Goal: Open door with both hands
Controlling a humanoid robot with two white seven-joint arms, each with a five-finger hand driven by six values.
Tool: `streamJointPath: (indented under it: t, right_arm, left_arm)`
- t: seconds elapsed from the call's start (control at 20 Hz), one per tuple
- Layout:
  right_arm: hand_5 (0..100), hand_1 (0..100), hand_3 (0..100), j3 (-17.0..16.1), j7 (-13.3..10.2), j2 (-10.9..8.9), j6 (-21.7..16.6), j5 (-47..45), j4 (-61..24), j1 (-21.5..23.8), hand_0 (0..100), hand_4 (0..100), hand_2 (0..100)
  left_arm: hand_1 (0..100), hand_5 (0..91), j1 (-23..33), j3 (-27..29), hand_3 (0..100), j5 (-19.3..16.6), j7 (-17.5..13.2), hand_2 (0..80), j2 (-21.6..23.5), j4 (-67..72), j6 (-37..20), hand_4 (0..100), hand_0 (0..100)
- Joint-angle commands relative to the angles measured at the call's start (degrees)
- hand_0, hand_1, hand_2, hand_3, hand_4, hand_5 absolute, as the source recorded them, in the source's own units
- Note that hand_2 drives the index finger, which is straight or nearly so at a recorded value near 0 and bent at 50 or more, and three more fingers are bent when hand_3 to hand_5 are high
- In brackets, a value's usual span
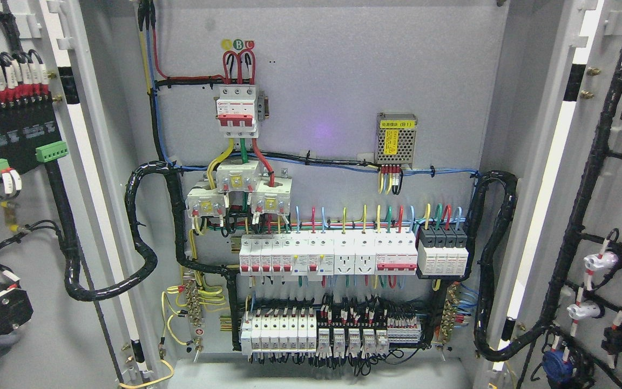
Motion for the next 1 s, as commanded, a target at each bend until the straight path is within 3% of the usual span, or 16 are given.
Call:
streamJointPath:
  t: [0.0,0.3,0.45,0.95]
  right_arm:
    - [0,0,0,-1.5,-0.1,0.02,0.0,-0.1,1.3,0.0,0,0,0]
    - [0,0,0,-3.2,0.0,0.29,-0.1,-0.1,0.7,1.7,0,0,0]
    - [0,0,0,-3.4,1.5,0.37,-0.2,-0.1,0.4,2.5,0,0,0]
    - [0,0,0,-4.3,1.5,0.37,-0.1,-3.4,1.0,3.0,0,0,0]
  left_arm:
    - [0,0.0,-0.6,1.0,0,2.9,-0.4,0.0,3.3,7.7,0.1,0,0]
    - [0,0.0,-1.4,1.0,0,4.4,-0.4,0.0,4.6,10.4,0.3,0,0]
    - [0,0.0,-1.8,0.8,0,4.7,-0.4,0.0,4.6,11.9,0.4,0,0]
    - [0,0.0,-2.8,0.3,0,7.0,-0.4,0.0,5.3,14.8,0.7,0,0]
